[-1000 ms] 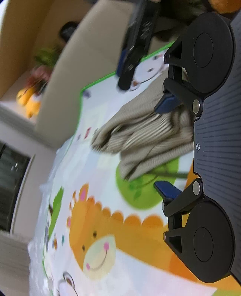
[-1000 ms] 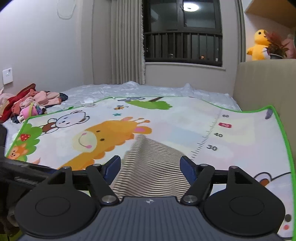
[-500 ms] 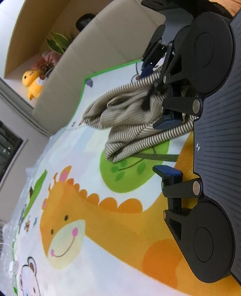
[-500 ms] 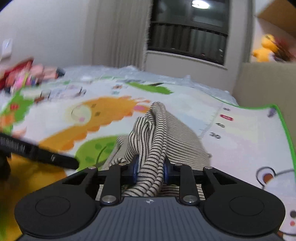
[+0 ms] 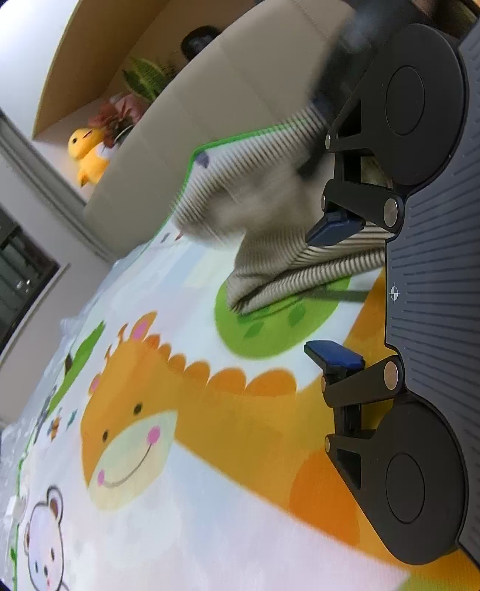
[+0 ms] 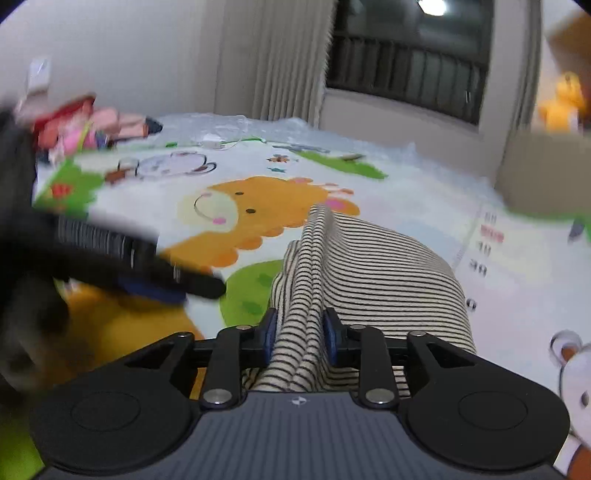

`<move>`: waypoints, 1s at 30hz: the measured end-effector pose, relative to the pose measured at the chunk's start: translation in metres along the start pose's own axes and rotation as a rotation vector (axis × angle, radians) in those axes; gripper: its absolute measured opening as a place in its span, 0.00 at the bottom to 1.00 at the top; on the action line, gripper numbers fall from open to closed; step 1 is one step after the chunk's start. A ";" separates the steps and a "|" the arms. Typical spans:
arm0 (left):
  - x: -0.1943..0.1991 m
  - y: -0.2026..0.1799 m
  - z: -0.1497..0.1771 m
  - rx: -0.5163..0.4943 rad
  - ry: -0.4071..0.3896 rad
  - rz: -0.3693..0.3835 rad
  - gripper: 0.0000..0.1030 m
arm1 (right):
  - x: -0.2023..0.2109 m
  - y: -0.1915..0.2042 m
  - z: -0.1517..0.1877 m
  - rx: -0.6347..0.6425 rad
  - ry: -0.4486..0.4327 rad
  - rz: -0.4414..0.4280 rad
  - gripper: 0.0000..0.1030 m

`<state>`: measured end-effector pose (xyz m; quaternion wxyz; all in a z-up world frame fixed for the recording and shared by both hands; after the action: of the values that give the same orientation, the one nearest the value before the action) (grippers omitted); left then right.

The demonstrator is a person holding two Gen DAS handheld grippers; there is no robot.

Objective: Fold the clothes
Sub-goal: 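Pinch the sweater fold with the right gripper and tuck it onto the stack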

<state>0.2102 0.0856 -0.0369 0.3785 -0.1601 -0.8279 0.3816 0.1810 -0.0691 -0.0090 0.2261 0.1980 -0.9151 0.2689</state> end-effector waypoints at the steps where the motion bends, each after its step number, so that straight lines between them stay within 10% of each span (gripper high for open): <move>1: 0.004 0.002 -0.002 0.001 -0.006 -0.005 0.63 | 0.002 0.009 -0.002 0.062 -0.012 0.029 0.32; 10: 0.002 -0.046 -0.010 -0.071 -0.019 0.060 0.76 | 0.005 0.047 0.009 0.269 -0.043 0.072 0.43; 17: -0.046 -0.063 0.011 -0.234 0.027 -0.069 0.71 | 0.059 -0.019 0.017 0.123 -0.097 -0.142 0.61; 22: -0.045 -0.053 0.011 -0.214 0.029 -0.058 0.73 | 0.065 -0.100 0.049 -0.182 -0.029 -0.065 0.67; 30: -0.042 -0.049 0.010 -0.219 0.028 -0.061 0.78 | 0.013 -0.134 0.104 -0.712 0.029 -0.214 0.72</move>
<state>0.2313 0.0249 -0.0256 0.3818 -0.1805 -0.8637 0.2750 0.2032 -0.2368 -0.0269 0.3205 0.1979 -0.9221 -0.0885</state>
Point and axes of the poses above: each gripper's, at about its wrist camera, not at the fingertips, and x roughly against the way its jaws point, y to its left, z to its underside, the point moved 4 cm from there along -x, roughly the way its jaws point, and after that the axes turned 15 degrees about x, right-handed, at the moved point
